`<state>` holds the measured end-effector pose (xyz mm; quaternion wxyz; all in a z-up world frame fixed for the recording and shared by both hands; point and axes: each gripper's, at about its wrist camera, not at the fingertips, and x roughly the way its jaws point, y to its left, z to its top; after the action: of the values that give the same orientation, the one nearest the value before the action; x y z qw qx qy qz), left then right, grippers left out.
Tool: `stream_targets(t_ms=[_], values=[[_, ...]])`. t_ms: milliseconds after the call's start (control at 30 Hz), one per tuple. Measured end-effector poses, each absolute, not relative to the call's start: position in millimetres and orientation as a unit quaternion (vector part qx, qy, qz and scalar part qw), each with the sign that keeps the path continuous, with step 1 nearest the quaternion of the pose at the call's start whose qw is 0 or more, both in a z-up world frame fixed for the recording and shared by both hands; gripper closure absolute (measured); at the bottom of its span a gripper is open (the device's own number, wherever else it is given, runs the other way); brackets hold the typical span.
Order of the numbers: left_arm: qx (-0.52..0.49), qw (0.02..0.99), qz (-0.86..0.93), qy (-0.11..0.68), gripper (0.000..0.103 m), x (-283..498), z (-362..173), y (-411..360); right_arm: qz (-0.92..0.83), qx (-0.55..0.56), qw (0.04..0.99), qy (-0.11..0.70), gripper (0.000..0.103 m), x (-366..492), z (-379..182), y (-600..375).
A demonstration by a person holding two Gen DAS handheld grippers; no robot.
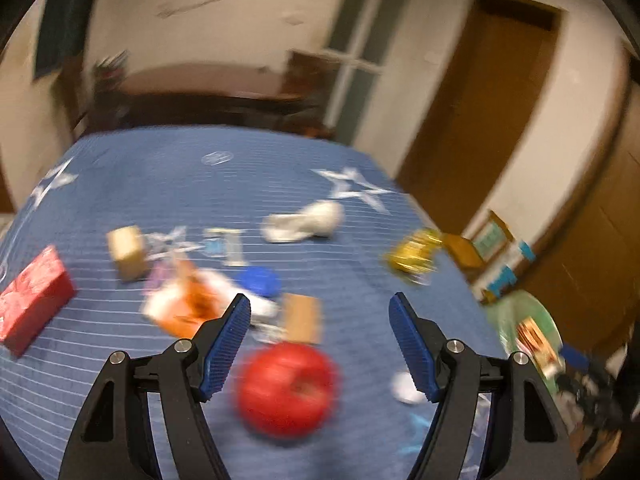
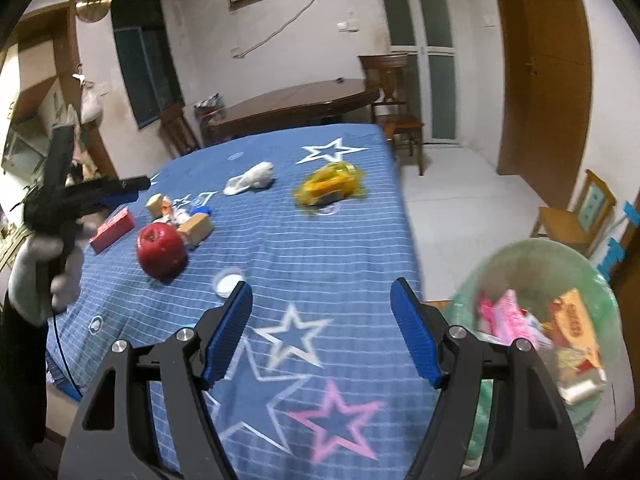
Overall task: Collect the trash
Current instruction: 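Move both open tools back over the table toward the remaining trash, then grasp the orange paper cup with the left tool while the right tool grasps the clear plastic cup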
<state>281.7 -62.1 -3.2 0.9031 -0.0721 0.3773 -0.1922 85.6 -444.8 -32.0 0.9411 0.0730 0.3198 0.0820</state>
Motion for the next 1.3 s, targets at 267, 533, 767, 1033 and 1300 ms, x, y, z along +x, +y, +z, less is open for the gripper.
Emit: stream_targets(t_ms=[267,533,767,1033,1300], values=[[-0.064,0.87,-0.109,0.477,0.036,363.8,-48.8,-26.1,0.119,0.066,0.931,0.339,0.035,116.5,-46.2,-406.1],[-0.059,0.861,-0.103,0.495,0.058,381.8,-70.6,-25.4,0.146,0.061,0.922,0.355,0.035,130.3,-55.1,-390.9],[-0.034,0.875,-0.106,0.471,0.09,356.1,-65.6,-38.2,0.176,0.059,0.907,0.377,0.035,139.8,-69.5,-374.8],[-0.024,0.873,-0.138,0.467,0.092,337.1,-66.2,-21.2,0.196,0.029,0.894,0.402,0.036,160.0,-80.8,-352.6],[0.025,0.874,-0.128,0.468,0.084,340.8,-76.0,-35.8,0.199,0.009,0.889,0.412,0.036,172.4,-90.6,-336.3]])
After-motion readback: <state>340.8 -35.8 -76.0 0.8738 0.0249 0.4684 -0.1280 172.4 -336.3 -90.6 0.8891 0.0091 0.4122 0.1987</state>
